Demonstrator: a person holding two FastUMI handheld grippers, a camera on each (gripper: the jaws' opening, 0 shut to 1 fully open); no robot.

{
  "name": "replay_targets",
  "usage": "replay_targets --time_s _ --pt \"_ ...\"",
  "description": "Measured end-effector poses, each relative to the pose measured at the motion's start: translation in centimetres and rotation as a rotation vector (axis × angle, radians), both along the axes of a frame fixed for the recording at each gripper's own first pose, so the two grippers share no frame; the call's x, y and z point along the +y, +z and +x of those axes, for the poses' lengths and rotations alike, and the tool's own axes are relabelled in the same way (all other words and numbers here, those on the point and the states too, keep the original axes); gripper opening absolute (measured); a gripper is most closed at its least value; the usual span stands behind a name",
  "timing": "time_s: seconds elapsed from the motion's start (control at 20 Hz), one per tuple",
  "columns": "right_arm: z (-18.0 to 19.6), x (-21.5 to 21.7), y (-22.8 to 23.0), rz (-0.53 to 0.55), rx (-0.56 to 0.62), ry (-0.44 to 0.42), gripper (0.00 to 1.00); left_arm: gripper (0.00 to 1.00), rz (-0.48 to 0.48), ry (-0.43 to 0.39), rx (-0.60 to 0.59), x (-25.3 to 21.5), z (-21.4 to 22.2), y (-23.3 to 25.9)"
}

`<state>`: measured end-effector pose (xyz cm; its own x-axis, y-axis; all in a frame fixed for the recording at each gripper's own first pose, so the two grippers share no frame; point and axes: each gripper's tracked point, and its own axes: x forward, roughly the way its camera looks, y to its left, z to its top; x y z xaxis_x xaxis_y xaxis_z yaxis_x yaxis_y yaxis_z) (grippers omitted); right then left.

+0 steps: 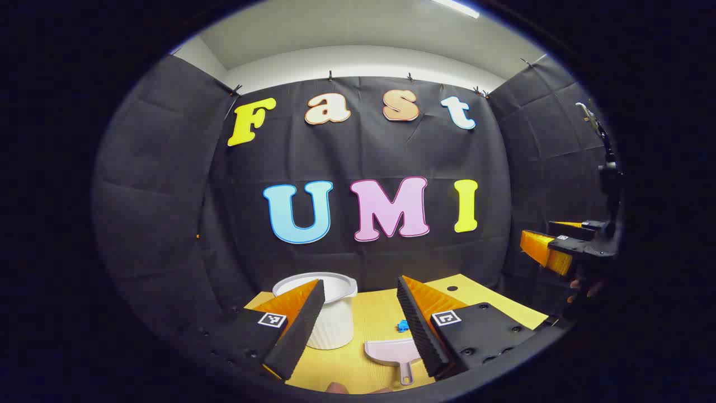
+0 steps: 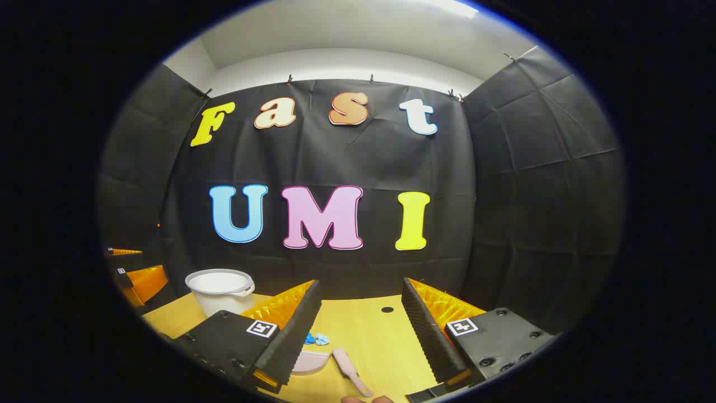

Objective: Pick up the small broom and dustpan from the desktop, sweep the trash into the dustpan with the broom, and then empty the trash into the garbage bin.

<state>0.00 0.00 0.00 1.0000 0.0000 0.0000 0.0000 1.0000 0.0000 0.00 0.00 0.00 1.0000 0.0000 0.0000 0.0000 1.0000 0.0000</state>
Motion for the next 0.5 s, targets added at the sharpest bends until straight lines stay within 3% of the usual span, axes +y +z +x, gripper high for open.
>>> replay_targets --time_s 0.05,0.1,0.15,0.5 --pt "0.4 0.4 -0.2 -0.001 0.004 0.002 0.89 0.77 -0.002 -0.003 0.007 0.1 0.2 -0.5" --pt "0.7 0.7 -0.3 0.001 0.007 0.007 0.94 0.77 -0.006 -0.016 0.015 -0.1 0.3 -0.8" --pt "0.9 1.1 -0.2 -0.001 0.003 0.013 0.89 0.77 -0.009 -0.027 0.018 -0.3 0.4 -1.0" --pt "1.9 1.9 -0.8 -0.091 -0.015 0.039 0.89 0.77 -0.062 -0.027 0.021 -1.7 2.2 -1.4"
